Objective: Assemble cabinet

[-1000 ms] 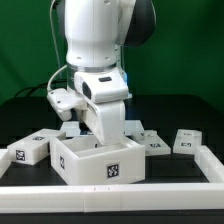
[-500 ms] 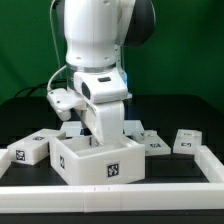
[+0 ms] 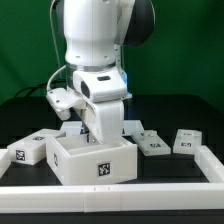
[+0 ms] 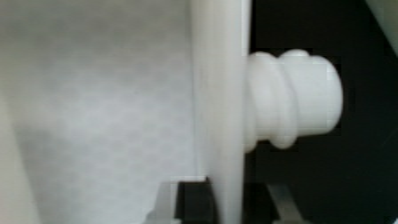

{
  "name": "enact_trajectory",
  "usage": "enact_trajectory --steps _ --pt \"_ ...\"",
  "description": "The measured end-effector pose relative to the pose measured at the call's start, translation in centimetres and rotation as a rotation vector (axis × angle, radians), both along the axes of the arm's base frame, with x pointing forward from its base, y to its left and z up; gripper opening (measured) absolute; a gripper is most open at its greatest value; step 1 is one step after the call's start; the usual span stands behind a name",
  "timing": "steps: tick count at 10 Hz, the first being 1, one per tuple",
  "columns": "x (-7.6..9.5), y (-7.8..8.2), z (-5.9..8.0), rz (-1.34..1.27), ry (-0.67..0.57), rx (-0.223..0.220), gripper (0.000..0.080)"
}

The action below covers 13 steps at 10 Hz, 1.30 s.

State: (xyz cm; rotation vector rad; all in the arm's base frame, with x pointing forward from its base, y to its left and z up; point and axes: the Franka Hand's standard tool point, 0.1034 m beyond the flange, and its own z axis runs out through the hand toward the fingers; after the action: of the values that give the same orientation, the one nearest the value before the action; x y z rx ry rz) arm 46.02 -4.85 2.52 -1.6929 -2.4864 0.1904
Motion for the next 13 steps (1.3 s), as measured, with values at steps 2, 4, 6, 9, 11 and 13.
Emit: enact_trajectory --steps 2,4,6,9,11,13 --pt "0.0 0.0 0.0 0.000 -0.001 0.000 0.0053" --pt "0.2 0.6 0.1 -0.068 -0.006 -0.011 0.0054" --pt "1.4 2.8 0.1 -0.185 -0.022 -0.030 0.0054" --pt "3.1 5.9 -0.1 -0.292 -0.038 -0.042 0.0054" --pt "3.3 5.9 0.0 -0.300 -0.040 -0.043 0.0054" --pt "3.3 5.9 0.0 -0.300 -0.040 -0.043 0.0054"
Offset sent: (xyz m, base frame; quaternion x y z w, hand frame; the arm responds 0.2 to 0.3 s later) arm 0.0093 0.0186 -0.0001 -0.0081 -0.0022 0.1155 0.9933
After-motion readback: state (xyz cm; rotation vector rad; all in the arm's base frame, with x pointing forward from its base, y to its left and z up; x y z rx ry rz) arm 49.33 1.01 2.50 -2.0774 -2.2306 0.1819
